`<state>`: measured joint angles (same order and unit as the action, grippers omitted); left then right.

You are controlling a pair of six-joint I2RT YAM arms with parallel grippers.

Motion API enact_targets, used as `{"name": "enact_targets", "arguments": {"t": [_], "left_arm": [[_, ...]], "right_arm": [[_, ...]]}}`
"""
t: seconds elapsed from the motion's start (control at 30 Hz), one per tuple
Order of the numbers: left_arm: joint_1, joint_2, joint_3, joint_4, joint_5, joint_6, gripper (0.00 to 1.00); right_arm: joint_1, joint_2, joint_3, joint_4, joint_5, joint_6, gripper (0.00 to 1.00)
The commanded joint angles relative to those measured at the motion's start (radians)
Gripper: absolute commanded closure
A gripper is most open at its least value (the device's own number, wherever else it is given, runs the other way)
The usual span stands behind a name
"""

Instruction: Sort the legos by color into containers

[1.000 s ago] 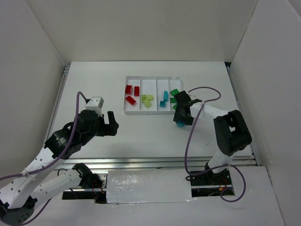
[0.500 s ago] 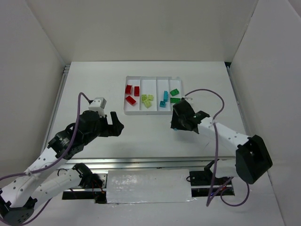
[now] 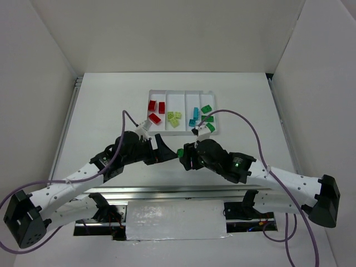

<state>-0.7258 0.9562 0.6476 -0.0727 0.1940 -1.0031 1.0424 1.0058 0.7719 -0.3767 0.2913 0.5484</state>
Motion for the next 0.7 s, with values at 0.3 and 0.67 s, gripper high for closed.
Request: {"name": "enact_targets", "arguments": {"t": [0.3, 0.67], "left_arm": [[-0.046, 0.075, 0.004, 0.243, 0.099, -0.098, 0.08], [-0.046, 0.107, 0.012, 0.238, 0.084, -0.094, 0.15]], "right_arm": [[0.107, -0.004, 0.044, 0.062, 0.017, -0.038, 0.81], [0.179, -0.009, 0.038, 0.108, 0.009, -0.074, 0.81]]}}
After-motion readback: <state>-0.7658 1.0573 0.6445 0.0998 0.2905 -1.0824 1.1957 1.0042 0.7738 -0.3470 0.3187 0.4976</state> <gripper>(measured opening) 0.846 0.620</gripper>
